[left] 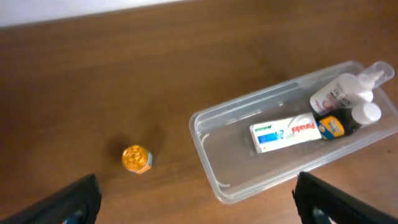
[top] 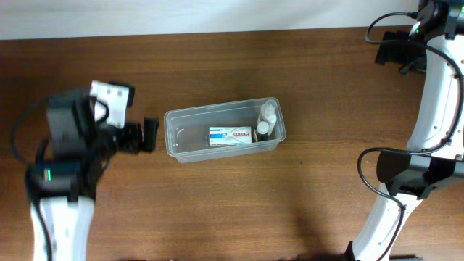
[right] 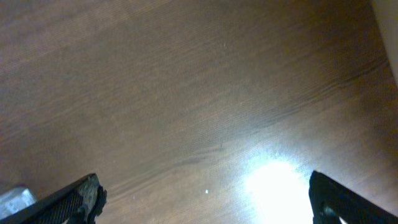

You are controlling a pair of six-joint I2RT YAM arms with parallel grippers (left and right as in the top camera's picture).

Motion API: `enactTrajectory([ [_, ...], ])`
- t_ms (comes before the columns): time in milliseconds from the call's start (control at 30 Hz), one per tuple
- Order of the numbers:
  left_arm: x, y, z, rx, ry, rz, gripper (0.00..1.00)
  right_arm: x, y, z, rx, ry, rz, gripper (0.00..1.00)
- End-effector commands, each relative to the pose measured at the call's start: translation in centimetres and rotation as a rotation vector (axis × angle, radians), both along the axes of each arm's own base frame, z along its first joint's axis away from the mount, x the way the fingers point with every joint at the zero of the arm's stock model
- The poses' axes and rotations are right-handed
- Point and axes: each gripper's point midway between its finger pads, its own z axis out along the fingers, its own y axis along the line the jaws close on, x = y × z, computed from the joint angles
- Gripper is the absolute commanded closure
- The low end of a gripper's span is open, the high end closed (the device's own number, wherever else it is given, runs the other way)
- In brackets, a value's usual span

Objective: Pack container
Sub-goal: 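Move the left gripper to the gold-lidded jar and grasp it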

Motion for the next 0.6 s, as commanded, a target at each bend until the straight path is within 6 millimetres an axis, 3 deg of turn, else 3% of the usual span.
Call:
enactTrajectory([
  [0,1.7,-0.4,0.0,-0.029,0.066,-0.032,0.01,-0.2,0.2,0.3,0.001,-0.002,0.0,0.02],
  [167,2.9,-0.5,-2.8,-0.044,0.161,-0.032,0.01,-0.2,0.2,0.3,0.001,-0.002,0.0,0.02],
  [267,3.3,-0.5,-3.3,-0.045,0.17,-0.033,0.01,-0.2,0.2,0.3,0.001,-0.002,0.0,0.02],
  [567,5.1,5.7,-4.5,0.061,0.17,0.225,0.01,-0.2,0.2,0.3,0.001,-0.002,0.0,0.02],
])
